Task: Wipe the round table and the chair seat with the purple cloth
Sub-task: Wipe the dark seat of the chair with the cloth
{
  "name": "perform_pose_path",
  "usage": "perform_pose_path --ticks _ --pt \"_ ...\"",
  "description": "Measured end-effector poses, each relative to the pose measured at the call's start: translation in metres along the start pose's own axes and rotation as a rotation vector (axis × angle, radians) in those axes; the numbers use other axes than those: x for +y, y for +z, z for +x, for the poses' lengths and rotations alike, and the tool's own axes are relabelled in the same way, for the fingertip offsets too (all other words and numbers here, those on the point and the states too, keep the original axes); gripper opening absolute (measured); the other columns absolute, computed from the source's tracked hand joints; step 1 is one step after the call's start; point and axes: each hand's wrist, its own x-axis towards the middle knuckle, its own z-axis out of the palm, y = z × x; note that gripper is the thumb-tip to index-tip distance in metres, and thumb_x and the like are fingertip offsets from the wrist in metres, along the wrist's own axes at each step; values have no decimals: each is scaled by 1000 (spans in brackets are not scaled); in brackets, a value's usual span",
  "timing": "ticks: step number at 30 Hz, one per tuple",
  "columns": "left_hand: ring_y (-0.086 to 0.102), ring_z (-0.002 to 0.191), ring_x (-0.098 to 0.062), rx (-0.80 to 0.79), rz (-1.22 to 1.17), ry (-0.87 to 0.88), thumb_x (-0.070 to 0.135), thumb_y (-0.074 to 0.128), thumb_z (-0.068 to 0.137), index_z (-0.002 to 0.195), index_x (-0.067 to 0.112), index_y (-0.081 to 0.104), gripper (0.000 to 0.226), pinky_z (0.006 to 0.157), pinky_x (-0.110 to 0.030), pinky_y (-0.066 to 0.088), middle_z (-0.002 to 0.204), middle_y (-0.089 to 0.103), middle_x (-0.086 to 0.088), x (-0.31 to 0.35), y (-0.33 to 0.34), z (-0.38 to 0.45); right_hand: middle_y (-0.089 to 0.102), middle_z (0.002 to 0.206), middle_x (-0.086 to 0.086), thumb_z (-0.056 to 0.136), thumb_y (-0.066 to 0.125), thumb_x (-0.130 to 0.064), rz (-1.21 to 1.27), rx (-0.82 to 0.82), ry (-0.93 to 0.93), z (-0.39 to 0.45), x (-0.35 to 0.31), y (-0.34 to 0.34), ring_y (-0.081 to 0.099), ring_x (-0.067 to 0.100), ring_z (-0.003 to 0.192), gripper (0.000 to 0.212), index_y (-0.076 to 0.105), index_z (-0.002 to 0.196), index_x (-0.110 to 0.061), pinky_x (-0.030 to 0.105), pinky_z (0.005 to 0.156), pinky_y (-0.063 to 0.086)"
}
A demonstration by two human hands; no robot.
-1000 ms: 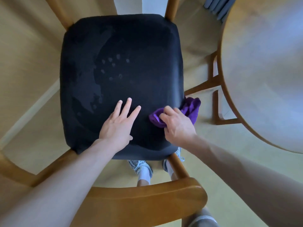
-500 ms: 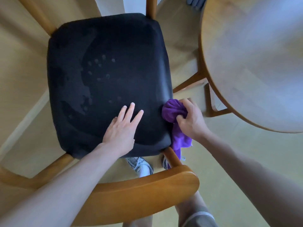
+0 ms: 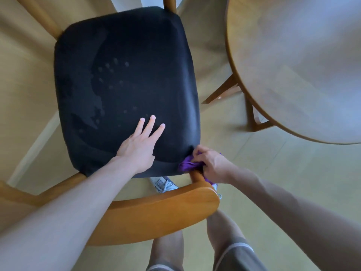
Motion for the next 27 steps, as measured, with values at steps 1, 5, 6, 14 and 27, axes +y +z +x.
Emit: perform_pose_path --ticks 1,5,6,14,27 --pt "-15 158 -21 -11 -11 -8 20 63 96 161 41 -8 98 76 -30 43 167 -26 12 1 -2 0 61 114 14 73 52 14 -21 -27 22 3 0 -7 60 34 102 33 72 96 2 26 82 40" --pt "-8 158 -19 -9 -93 -62 20 58 96 161 40 2 89 85 -36 45 169 -18 14 6 -5 0 66 103 18 67 47 5 51 234 116 17 3 -44 61 37 97 34 71 91 5 36 83 48" --pt "-6 158 -18 -4 -127 -83 21 56 96 162 39 5 86 87 -37 45 170 -16 14 8 -5 0 64 101 18 66 44 2 117 351 162 21 3 -50 59 35 93 32 69 87 6 36 81 46" --pt "-7 158 -16 -27 -235 -164 13 49 94 162 38 9 83 90 -39 42 170 -14 16 19 -7 1 53 116 21 79 51 19 -32 178 -44 5 -2 -1 53 38 105 52 70 122 -2 44 93 46" --pt "9 156 -18 -171 -327 -184 18 44 96 161 34 21 71 103 -44 40 172 3 10 30 -27 -32 57 112 14 82 51 9 -146 -176 48 7 -10 -28 55 31 104 37 72 109 -5 30 81 40"
